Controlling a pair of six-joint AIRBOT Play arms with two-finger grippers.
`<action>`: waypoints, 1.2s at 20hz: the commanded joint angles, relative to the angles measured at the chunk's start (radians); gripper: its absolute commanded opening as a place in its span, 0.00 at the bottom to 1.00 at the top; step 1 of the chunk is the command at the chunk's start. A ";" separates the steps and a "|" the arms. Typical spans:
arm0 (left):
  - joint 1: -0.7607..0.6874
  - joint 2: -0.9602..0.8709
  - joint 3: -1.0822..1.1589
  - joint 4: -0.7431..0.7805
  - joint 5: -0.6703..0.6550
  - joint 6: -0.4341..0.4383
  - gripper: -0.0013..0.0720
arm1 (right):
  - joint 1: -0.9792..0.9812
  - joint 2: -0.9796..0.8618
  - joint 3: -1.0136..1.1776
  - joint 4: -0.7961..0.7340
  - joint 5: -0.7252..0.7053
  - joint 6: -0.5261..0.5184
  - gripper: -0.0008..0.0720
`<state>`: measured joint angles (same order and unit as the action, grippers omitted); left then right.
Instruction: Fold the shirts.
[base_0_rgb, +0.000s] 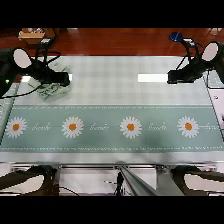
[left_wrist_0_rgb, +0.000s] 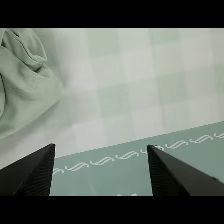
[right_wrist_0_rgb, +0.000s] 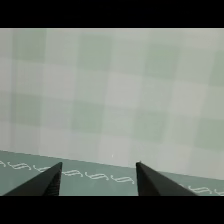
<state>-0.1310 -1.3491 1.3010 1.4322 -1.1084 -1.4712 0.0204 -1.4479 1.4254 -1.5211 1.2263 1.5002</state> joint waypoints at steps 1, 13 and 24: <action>0.000 0.000 0.001 0.000 0.000 0.000 0.94 | 0.000 0.000 0.001 0.000 0.000 0.000 0.77; 0.000 0.000 0.001 0.000 0.000 0.000 0.94 | 0.000 0.000 0.001 -0.006 -0.020 -0.004 0.77; 0.000 -0.003 0.001 0.000 0.000 0.000 0.94 | 0.000 0.000 0.001 -0.001 -0.180 0.010 0.76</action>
<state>-0.1310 -1.3499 1.3010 1.4322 -1.1084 -1.4712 0.0204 -1.4479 1.4254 -1.5272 1.1038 1.4975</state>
